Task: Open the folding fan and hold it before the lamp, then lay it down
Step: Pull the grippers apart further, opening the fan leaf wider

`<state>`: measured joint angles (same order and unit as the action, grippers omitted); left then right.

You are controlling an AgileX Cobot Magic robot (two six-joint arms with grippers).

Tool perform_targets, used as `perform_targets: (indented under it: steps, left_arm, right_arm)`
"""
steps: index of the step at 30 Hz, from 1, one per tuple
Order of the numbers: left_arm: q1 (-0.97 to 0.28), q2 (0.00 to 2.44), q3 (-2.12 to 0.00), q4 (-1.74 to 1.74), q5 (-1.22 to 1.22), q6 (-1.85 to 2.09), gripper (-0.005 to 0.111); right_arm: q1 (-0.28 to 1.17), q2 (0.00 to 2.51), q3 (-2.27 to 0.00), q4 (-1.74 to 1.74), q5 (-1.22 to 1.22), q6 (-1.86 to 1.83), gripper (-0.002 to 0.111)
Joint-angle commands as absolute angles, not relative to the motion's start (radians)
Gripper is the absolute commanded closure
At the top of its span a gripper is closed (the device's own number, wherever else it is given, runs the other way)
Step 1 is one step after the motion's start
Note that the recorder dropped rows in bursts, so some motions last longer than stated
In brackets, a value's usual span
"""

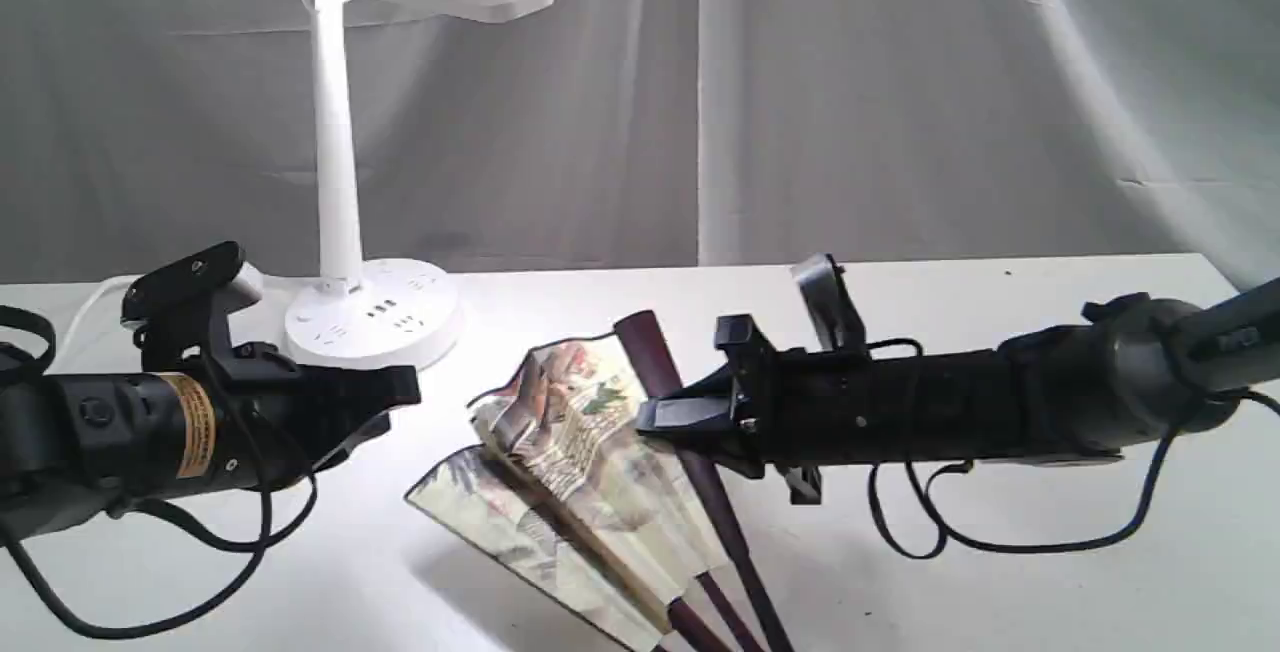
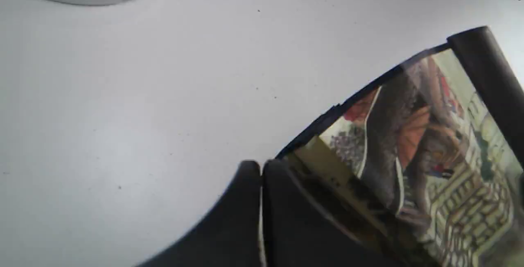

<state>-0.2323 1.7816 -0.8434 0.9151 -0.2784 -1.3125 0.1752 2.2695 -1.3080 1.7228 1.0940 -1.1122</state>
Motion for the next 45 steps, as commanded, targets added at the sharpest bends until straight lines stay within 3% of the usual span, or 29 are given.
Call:
perform_targets:
  steps: [1,6,14,18,24,27,37,45]
  left_arm:
    - [-0.23,1.772,-0.838,1.008,-0.365,-1.438,0.107]
    - [-0.23,1.772,-0.838,1.196,-0.537,-1.6,0.107]
    - [-0.23,1.772,-0.838,1.202,-0.44,-1.6,0.101]
    - [-0.23,1.772,-0.838,1.202,-0.443,-1.6,0.085]
    - [-0.232,1.772,-0.838,1.241,-0.451,-1.607,0.046]
    - [-0.232,1.777,-0.838,1.254,-0.489,-1.665,0.036]
    - [-0.229,1.94,-0.843,1.056,-0.606,-1.654,0.033]
    - [-0.218,2.097,-0.843,0.904,-1.04,-1.452,0.034]
  right_arm:
    - [0.133,2.26,-1.317,1.744,1.197,-1.09,0.108]
    - [0.102,2.26,-1.317,1.744,1.184,-1.09,0.108]
    - [0.073,2.258,-1.329,1.744,1.221,-1.09,0.108]
    - [0.067,2.258,-1.34,1.744,1.221,-1.09,0.108]
    - [0.067,2.258,-1.352,1.744,1.221,-1.09,0.108]
    - [0.067,2.258,-1.352,1.744,1.221,-1.085,0.108]
    - [0.067,2.258,-1.352,1.744,1.221,-1.072,0.108]
    - [0.07,2.258,-1.352,1.744,1.221,-1.071,0.108]
